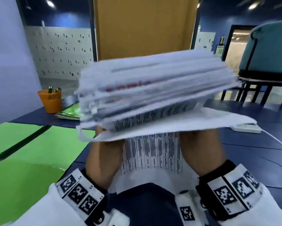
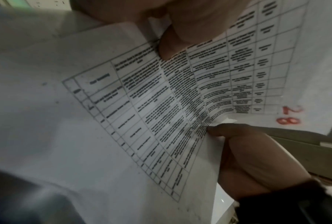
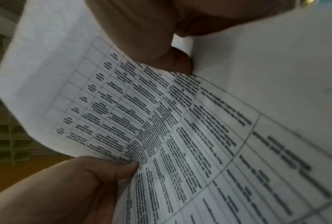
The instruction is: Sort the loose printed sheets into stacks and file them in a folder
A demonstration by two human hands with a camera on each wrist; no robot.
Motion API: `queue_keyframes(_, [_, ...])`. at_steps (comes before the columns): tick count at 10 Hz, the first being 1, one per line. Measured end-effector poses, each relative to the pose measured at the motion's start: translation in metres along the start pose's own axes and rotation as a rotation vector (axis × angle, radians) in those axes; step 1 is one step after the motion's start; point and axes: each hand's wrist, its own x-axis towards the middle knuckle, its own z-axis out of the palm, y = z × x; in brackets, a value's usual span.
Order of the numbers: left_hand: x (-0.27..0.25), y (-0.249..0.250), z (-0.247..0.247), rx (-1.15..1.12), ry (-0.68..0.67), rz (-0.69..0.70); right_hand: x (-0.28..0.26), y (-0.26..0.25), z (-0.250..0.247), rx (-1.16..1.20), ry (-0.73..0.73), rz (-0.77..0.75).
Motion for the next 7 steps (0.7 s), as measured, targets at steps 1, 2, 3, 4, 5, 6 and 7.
queue_keyframes(1, [0.007, 0.003, -0.001, -0.106, 0.022, 0.017, 0.005, -0.002, -0.003, 0.024, 0.074, 0.093])
queue_keyframes(2, [0.007, 0.001, -0.002, -0.100, 0.049, 0.021, 0.008, -0.010, -0.005, 0.021, 0.043, 0.090])
queue_keyframes(3, [0.003, 0.009, 0.000, -0.049, 0.036, 0.018, 0.004, -0.013, -0.004, 0.054, 0.009, 0.119])
queue_keyframes(4, [0.001, 0.004, 0.000, -0.063, 0.054, -0.056, -0.009, -0.007, -0.005, 0.110, -0.012, 0.177])
queue_keyframes(5, [-0.006, -0.006, -0.005, -0.073, -0.009, -0.138, -0.026, 0.005, -0.009, 0.135, -0.094, 0.275])
queue_keyframes(6, [-0.009, -0.016, -0.008, -0.102, -0.037, -0.195, -0.034, 0.012, -0.014, 0.273, -0.141, 0.387])
queue_keyframes(7, [-0.009, -0.015, -0.011, -0.127, -0.055, -0.198, -0.034, 0.014, -0.019, 0.376, -0.103, 0.402])
